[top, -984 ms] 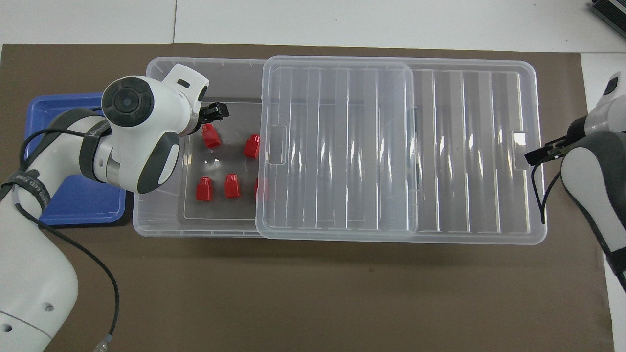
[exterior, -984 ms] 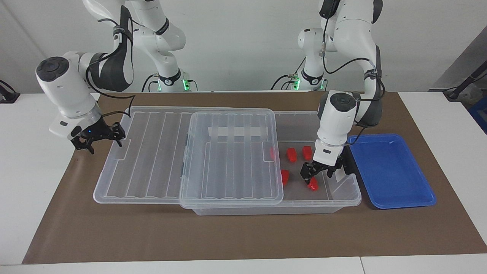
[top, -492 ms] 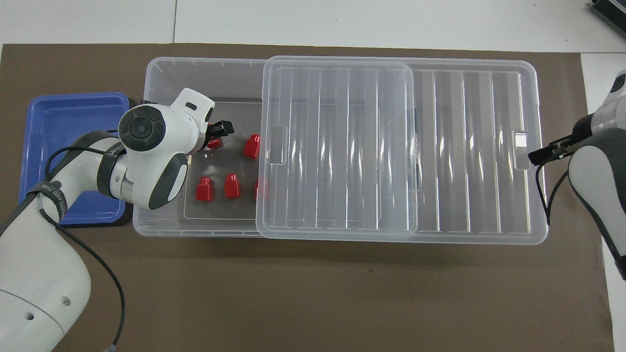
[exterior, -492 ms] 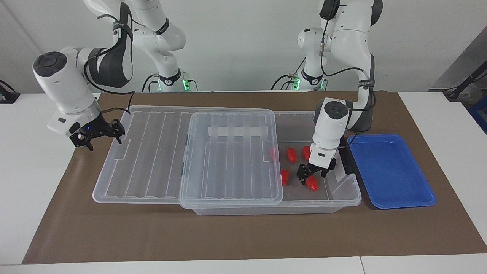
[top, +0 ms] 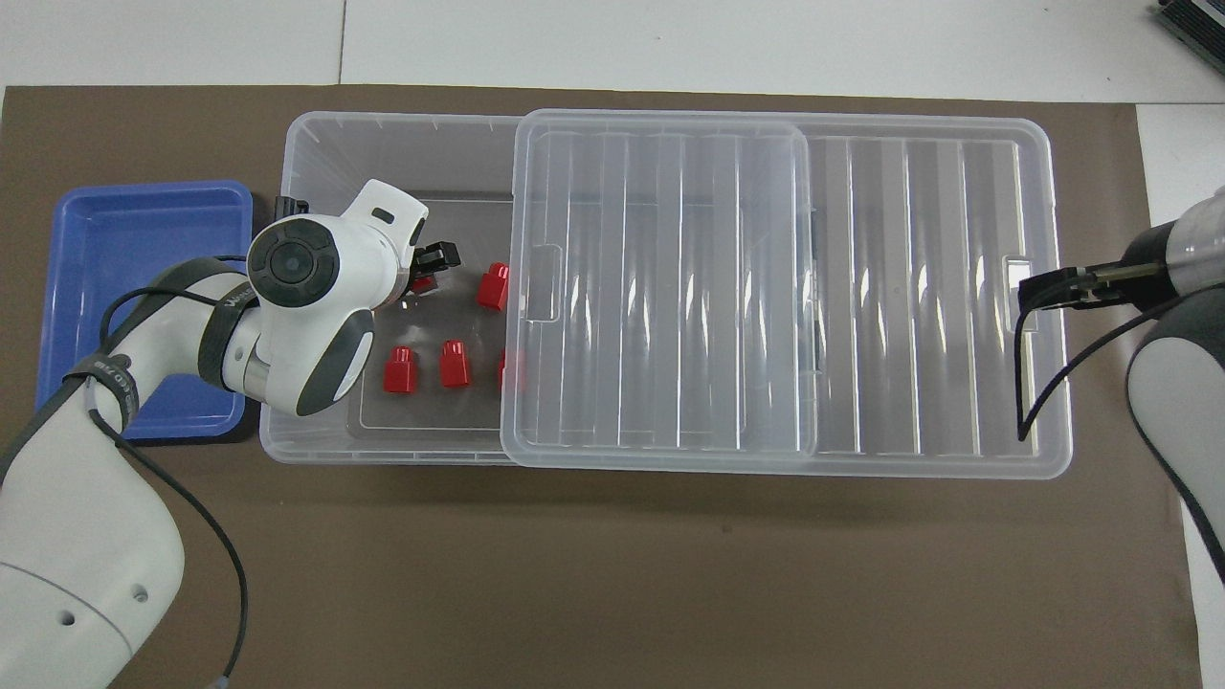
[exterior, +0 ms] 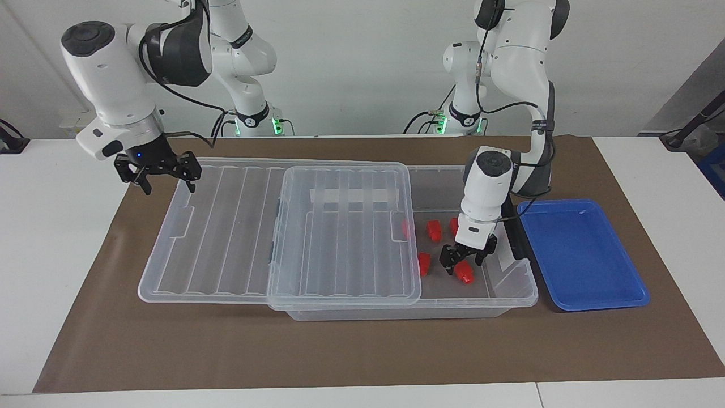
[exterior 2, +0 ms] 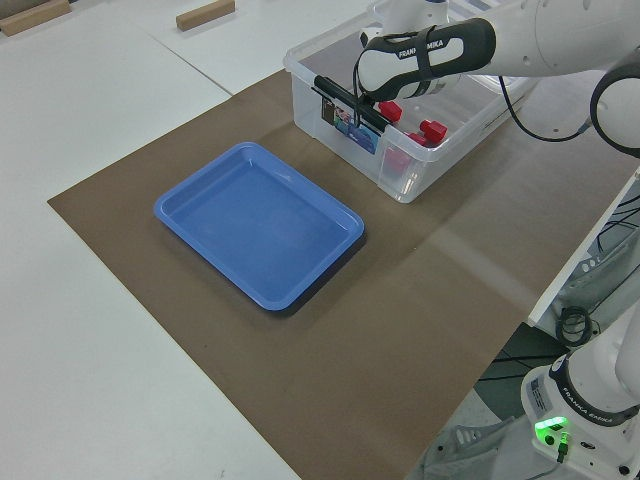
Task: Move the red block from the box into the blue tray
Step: 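Grasp the red block with the left gripper and lift it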
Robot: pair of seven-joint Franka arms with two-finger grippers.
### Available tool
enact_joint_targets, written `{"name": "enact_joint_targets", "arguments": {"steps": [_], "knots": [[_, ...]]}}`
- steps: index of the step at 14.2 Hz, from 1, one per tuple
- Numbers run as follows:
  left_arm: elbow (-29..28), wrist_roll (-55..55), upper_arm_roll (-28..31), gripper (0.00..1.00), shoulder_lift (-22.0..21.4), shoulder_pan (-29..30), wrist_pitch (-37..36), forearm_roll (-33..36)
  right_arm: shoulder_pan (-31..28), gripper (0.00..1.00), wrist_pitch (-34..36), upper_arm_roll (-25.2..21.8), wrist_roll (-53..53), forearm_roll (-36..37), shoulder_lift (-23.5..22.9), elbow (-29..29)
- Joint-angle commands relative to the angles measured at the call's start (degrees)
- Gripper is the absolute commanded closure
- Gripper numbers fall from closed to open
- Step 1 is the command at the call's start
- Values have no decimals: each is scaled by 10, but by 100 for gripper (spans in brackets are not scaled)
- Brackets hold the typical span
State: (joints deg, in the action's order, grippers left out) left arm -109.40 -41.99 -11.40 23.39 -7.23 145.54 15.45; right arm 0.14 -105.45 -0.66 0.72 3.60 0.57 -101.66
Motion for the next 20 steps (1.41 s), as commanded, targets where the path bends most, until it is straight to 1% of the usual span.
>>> {"name": "enact_joint_targets", "arguments": {"steps": [1, 3, 4, 6, 7, 9, 12, 14, 16, 18, 20], "knots": [[-10, -46, 6, 6, 4, -16, 20, 41, -11, 1, 11, 26, -64, -4, 19, 1], [-10, -65, 6, 9, 5, -18, 20, 58, -29, 0, 33, 46, -86, -6, 23, 22], [-10, -70, 6, 13, 5, -19, 20, 59, -38, 0, 47, 61, -105, -6, 22, 42], [-10, -71, 6, 28, 5, -20, 20, 59, -41, 0, 74, 63, -121, -6, 19, 67], [-10, -71, 6, 35, 5, -21, 20, 59, -41, 0, 92, 63, -121, -7, 24, 70], [-10, -71, 6, 53, 5, -22, 20, 59, -43, 0, 121, 60, -121, -18, 36, 70], [-5, -69, 6, 75, 4, -21, 15, 62, -33, 0, 147, 51, -121, -19, 33, 86], [0, -67, 6, 80, 4, -18, 13, 63, -27, 0, 151, 39, -117, -19, 30, 92], [14, -64, 6, 80, 6, -14, -2, 73, -26, 0, 153, 38, -117, -23, 32, 88], [41, -62, 5, 80, 8, -17, -55, 75, -25, 0, 155, 38, -114, -25, 35, 82], [54, -61, 5, 80, 3, -21, -91, 75, -25, 0, 155, 37, -114, -25, 36, 80]]}}
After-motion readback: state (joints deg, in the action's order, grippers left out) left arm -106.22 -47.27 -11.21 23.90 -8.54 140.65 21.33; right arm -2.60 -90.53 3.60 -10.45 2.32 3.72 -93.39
